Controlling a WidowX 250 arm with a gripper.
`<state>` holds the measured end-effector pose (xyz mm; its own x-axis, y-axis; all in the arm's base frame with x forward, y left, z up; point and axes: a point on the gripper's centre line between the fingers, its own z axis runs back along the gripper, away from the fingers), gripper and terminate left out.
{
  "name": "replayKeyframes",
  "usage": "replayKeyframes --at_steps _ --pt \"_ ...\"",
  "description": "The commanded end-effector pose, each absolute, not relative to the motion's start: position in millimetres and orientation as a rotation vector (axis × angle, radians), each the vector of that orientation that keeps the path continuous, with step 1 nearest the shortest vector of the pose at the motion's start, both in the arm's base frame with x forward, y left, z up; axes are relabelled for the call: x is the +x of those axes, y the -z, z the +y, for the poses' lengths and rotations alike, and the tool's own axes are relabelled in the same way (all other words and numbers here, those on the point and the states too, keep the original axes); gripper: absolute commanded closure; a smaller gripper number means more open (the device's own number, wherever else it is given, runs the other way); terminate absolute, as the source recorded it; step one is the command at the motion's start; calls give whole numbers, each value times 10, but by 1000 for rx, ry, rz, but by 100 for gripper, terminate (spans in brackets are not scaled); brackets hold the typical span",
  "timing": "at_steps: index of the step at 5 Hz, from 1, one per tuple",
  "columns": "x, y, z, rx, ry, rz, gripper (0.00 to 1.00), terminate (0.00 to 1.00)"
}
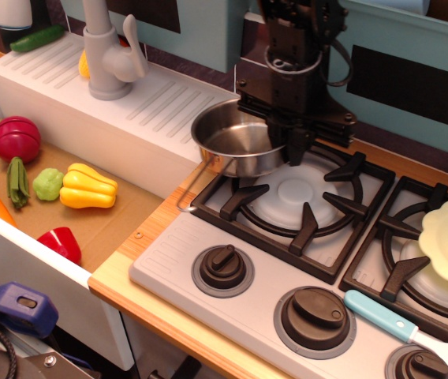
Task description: Put pot or pan on stove
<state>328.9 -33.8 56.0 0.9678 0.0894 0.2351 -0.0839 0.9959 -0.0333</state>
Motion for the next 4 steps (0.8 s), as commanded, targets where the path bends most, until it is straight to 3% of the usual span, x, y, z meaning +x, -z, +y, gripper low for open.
replayKeyframes --at_steps 1,2,4 --pt "3389 -784 -636 -57 -165 -286 0 0" --pt "3405 -833 -826 -87 -218 -271 0 0" --pt "3388 -816 -859 -94 -253 -264 0 0"
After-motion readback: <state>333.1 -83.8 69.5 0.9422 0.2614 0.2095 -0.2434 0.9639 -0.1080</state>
